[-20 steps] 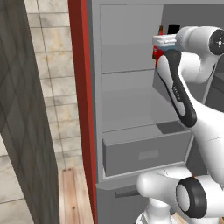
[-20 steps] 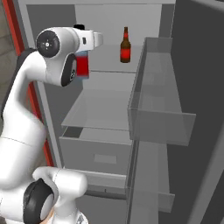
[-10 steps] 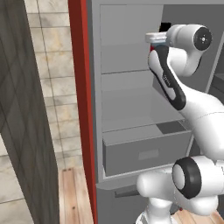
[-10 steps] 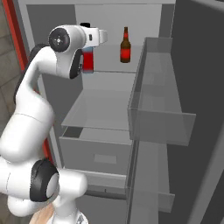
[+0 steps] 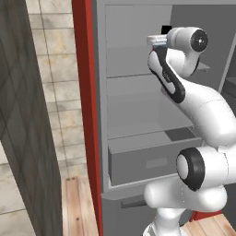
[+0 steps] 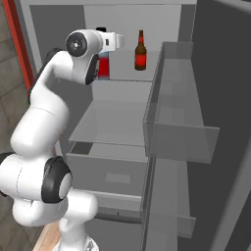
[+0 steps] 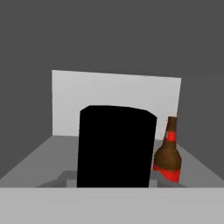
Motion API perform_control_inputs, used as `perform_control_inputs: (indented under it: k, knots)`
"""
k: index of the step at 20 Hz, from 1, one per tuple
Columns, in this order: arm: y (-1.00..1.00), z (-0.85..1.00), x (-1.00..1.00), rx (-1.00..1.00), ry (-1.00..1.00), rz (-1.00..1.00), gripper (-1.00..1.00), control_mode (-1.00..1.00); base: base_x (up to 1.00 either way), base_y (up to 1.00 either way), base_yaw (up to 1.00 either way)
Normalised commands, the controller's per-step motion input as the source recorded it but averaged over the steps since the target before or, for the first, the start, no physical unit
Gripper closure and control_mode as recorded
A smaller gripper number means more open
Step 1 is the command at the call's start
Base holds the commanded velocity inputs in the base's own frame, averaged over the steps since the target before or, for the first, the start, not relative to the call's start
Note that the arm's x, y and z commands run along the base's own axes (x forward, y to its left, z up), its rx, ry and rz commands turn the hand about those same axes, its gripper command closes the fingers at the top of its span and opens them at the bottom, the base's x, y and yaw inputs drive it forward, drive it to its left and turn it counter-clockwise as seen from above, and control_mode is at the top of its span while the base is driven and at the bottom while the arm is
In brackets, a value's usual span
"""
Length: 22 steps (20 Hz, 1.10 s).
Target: Place the liquor and beer on the top shelf of the fridge to keep them out of children's reach, and place the avocado on lower shelves for easy access.
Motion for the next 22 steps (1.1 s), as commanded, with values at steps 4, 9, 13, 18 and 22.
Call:
perform_control_inputs:
  k: [4,9,13,18,22]
  knots:
    - [0.0,-0.26,0.44,-0.01,0.0,0.0,1.0,-1.0,0.0,0.0,0.0]
    - [0.0,-0.13,0.41,0.0,0.0,0.0,1.0,-1.0,0.0,0.0,0.0]
    - [0.0,-0.01,0.46,0.0,0.0,0.0,1.0,-1.0,0.0,0.0,0.0]
    - [0.0,0.0,0.56,0.0,0.0,0.0,1.0,-1.0,0.0,0.0,0.0]
    - [0.0,0.0,0.6,0.0,0.0,0.0,1.0,-1.0,0.0,0.0,0.0]
